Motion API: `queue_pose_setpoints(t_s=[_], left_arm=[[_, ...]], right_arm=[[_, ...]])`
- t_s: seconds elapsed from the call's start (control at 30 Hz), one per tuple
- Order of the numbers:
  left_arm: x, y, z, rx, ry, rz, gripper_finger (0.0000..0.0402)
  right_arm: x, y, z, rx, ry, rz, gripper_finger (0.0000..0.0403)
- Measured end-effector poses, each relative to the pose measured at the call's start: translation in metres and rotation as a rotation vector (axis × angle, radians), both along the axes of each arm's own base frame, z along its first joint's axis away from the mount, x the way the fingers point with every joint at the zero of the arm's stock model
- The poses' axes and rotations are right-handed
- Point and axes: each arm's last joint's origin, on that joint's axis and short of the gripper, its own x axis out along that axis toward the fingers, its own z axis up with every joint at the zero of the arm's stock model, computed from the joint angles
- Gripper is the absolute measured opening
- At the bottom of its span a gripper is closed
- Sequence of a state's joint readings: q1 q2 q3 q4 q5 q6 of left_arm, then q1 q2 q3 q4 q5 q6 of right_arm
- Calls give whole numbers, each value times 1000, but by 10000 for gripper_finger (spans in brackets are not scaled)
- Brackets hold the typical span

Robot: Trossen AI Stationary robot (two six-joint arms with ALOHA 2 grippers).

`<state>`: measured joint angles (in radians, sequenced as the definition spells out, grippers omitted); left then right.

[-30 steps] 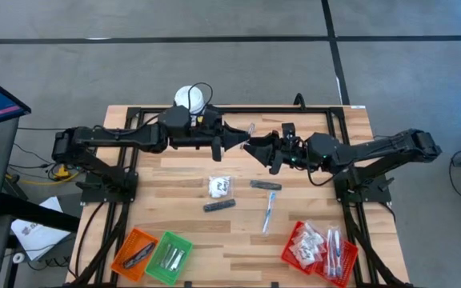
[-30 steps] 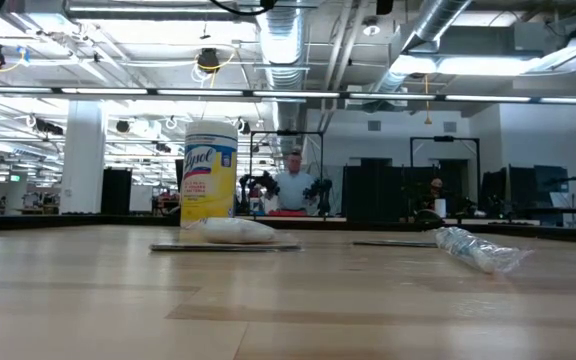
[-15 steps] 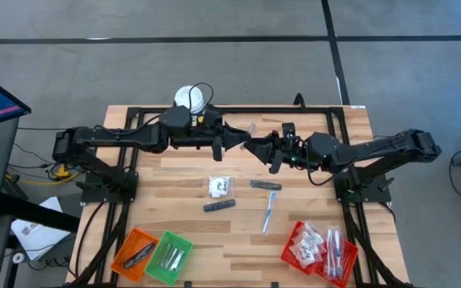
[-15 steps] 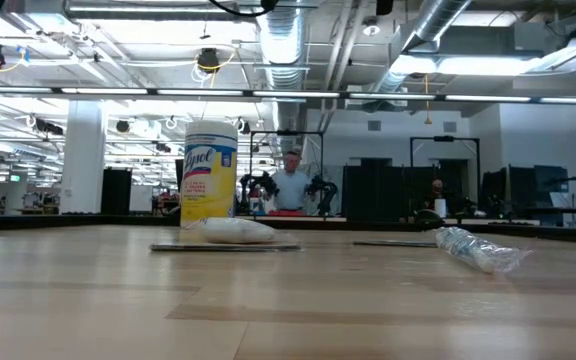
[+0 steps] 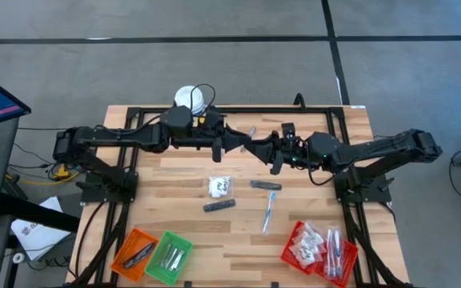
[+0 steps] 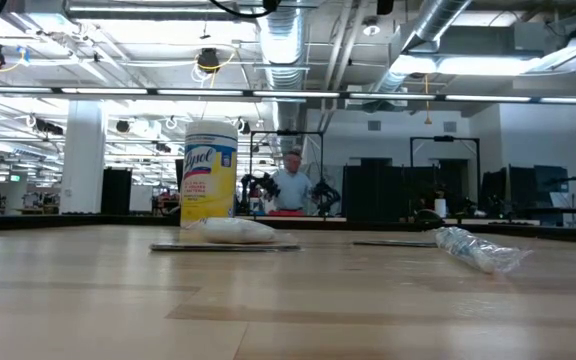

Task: Pick & Place Travel size toiletries
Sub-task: Put the nail cutter into the green basket

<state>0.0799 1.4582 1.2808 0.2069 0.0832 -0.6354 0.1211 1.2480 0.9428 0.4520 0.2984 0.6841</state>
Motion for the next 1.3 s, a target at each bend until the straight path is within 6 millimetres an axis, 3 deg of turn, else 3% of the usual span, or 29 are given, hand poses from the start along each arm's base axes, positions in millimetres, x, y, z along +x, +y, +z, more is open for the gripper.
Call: queue_pose_setpoints(t_s=[0.27, 0.7, 0.83, 1.03, 1.17, 1.3], left_arm=[[1, -5, 0, -10, 0, -14, 37], [7, -8, -7, -21, 12, -21, 37], [10, -9, -11, -23, 31, -30, 37], [12, -9, -12, -30, 29, -42, 37], [12, -10, -12, -31, 32, -56, 38], [12, -8, -12, -27, 32, -66, 66]], right_arm=[[0, 1, 0, 8, 0, 28, 91], [2, 3, -6, 31, 51, 100, 157], [2, 3, -10, 40, 88, 103, 133], [2, 4, -11, 33, 97, 123, 53], [2, 4, -11, 33, 98, 125, 51], [2, 4, -11, 52, 100, 151, 51]])
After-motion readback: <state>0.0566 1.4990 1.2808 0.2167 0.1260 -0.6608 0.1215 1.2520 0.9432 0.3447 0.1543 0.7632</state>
